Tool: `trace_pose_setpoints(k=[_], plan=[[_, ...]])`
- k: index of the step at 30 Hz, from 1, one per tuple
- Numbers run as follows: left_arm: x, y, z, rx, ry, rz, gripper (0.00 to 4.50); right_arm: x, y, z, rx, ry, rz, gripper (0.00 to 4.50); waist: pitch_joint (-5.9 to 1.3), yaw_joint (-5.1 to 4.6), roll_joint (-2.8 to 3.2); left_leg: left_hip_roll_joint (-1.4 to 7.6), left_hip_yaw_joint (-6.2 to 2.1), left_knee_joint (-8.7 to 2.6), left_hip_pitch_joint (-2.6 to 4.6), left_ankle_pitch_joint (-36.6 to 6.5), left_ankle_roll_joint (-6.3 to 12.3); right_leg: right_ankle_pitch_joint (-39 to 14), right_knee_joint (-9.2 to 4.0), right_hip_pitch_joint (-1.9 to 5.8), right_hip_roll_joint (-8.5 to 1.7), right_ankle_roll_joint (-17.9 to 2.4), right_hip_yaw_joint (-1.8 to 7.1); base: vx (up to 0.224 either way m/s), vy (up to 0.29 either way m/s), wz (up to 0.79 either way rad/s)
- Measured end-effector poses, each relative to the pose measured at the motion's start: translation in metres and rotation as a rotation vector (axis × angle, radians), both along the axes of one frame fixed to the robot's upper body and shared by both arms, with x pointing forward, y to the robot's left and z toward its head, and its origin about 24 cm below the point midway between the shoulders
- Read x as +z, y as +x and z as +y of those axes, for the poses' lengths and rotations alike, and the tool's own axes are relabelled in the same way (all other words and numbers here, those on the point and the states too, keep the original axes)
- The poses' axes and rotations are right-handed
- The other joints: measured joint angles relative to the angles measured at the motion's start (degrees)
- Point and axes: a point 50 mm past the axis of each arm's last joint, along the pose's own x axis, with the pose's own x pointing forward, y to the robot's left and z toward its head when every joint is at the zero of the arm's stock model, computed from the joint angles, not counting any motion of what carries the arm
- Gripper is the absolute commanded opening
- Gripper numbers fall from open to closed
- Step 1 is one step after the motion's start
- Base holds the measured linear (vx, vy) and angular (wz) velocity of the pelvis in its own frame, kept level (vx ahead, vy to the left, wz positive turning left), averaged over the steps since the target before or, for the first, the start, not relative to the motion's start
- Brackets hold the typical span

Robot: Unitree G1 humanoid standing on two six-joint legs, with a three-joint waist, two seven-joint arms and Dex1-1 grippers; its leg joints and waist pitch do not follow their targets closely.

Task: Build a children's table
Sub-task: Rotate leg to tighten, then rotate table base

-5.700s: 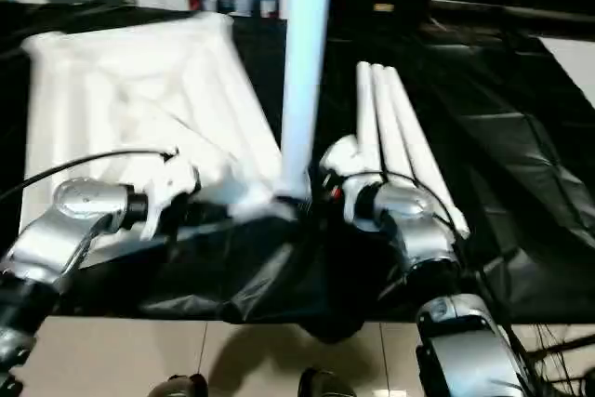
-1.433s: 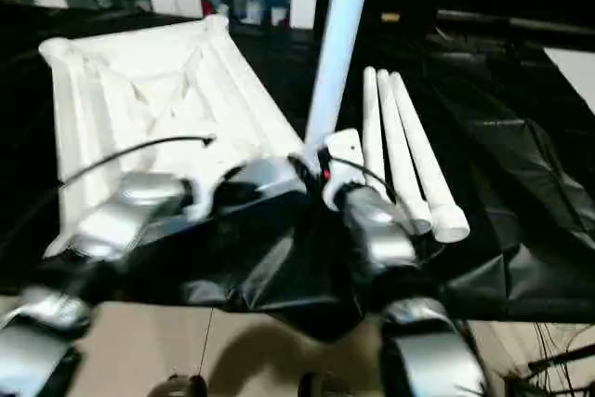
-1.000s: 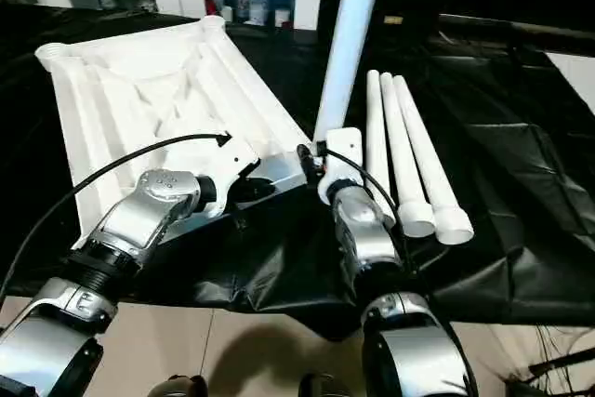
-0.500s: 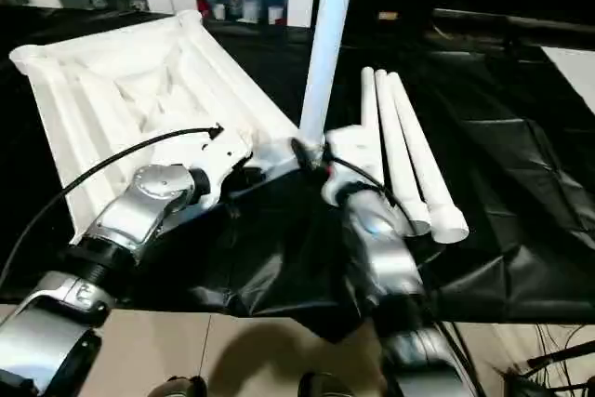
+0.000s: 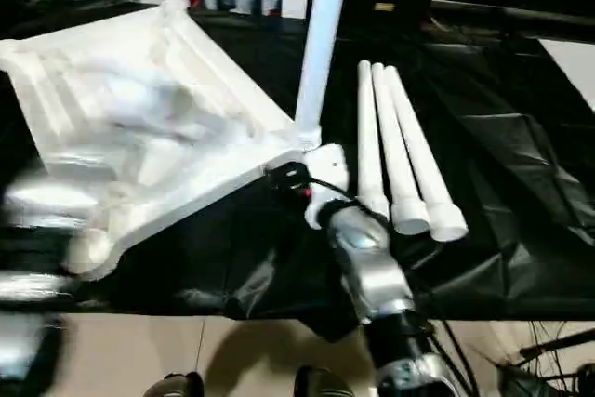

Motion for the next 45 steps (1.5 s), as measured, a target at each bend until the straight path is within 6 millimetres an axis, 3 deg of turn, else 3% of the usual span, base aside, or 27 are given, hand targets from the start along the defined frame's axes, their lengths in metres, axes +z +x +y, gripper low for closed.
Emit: trace_pose_setpoints(k=[3,8,14,18,21,25,29,32,38,42,45], plan=[[0.005,-0.013,0.036,0.177,0.030,-0.036,0.98,0.000,0.003,-0.001,-0.019,-0.002,0.009,3.75,0.10,0.87,-0.55,0.00,-0.01,0.01,-0.09,0.0,-0.09,0.0,-0.01,0.02,-0.01,0.1,0.00,0.000,0.000,0.00],[0.000,-0.041,0.087,0.377,0.177,0.041,0.98,0.006,0.006,0.011,0.017,-0.005,0.007,3.75,0.24,0.99,-1.43,-0.03,0.05,0.08,-0.09,0.0,-0.06,-0.1,0.00,0.04,-0.02,0.1,0.12,0.000,0.000,0.00],[-0.036,-0.062,0.103,0.354,0.175,0.297,0.98,0.003,0.013,0.019,0.033,-0.019,0.040,3.75,0.24,0.89,-1.59,-0.03,0.03,0.39,-0.02,-0.1,-0.25,0.0,0.43,0.02,-0.03,0.1,0.24,0.000,0.000,0.00],[-0.056,-0.066,0.093,0.236,0.113,0.415,0.98,0.003,0.021,0.026,0.039,-0.017,0.057,3.75,0.25,0.71,-1.63,-0.02,-0.08,0.41,0.10,0.0,-0.40,0.1,0.65,0.02,0.01,0.0,0.24,0.000,0.000,0.00],[-0.063,-0.064,0.073,0.107,0.044,0.431,0.98,0.005,0.027,0.030,0.026,-0.012,0.066,3.75,0.25,0.63,-1.63,0.00,-0.16,0.40,0.11,0.1,-0.49,0.2,0.67,0.02,0.07,-0.1,0.24,0.000,0.000,0.00],[-0.065,-0.069,0.065,0.029,0.016,0.461,0.98,0.006,0.029,0.036,0.035,0.019,0.074,3.75,0.25,0.68,-1.62,0.04,-0.28,0.40,0.10,0.1,-0.54,0.3,0.67,0.02,0.25,-0.2,0.33,0.000,0.000,0.00],[-0.063,-0.072,0.041,-0.134,-0.056,0.491,0.98,0.009,0.031,0.044,0.067,0.044,0.068,3.75,0.26,1.69,-1.60,0.08,-0.16,0.41,-0.04,0.1,-0.55,0.3,0.65,0.07,0.43,-0.1,0.59,0.000,0.000,0.00],[-0.062,-0.072,0.031,-0.204,-0.079,0.499,0.98,0.013,0.030,0.051,0.098,0.062,0.057,3.75,0.26,1.79,-1.61,0.09,-0.18,0.44,-0.05,0.1,-0.56,0.3,0.61,0.09,0.45,-0.1,0.60,0.000,0.000,0.00],[-0.066,-0.072,0.008,-0.351,-0.128,0.537,0.98,0.010,0.032,0.043,0.097,0.050,0.054,3.75,0.29,1.82,-1.42,0.09,-0.17,0.64,-0.05,0.1,-0.56,0.3,0.68,0.15,0.47,-0.1,0.63,0.000,0.000,0.00],[-0.077,-0.064,-0.023,-0.447,-0.164,0.553,0.98,0.010,0.034,0.031,0.067,0.037,0.043,3.75,0.31,2.06,-0.94,0.09,-0.19,0.83,-0.06,0.1,-0.56,0.3,0.83,0.25,0.47,-0.2,0.65,0.000,0.000,0.00],[-0.085,-0.055,-0.048,-0.505,-0.170,0.544,0.98,0.024,0.037,0.019,0.006,0.043,-0.004,3.75,0.35,2.07,-0.74,0.08,-0.21,0.85,-0.05,0.1,-0.56,0.4,0.86,0.27,0.49,-0.1,0.70,0.000,0.000,0.00]])
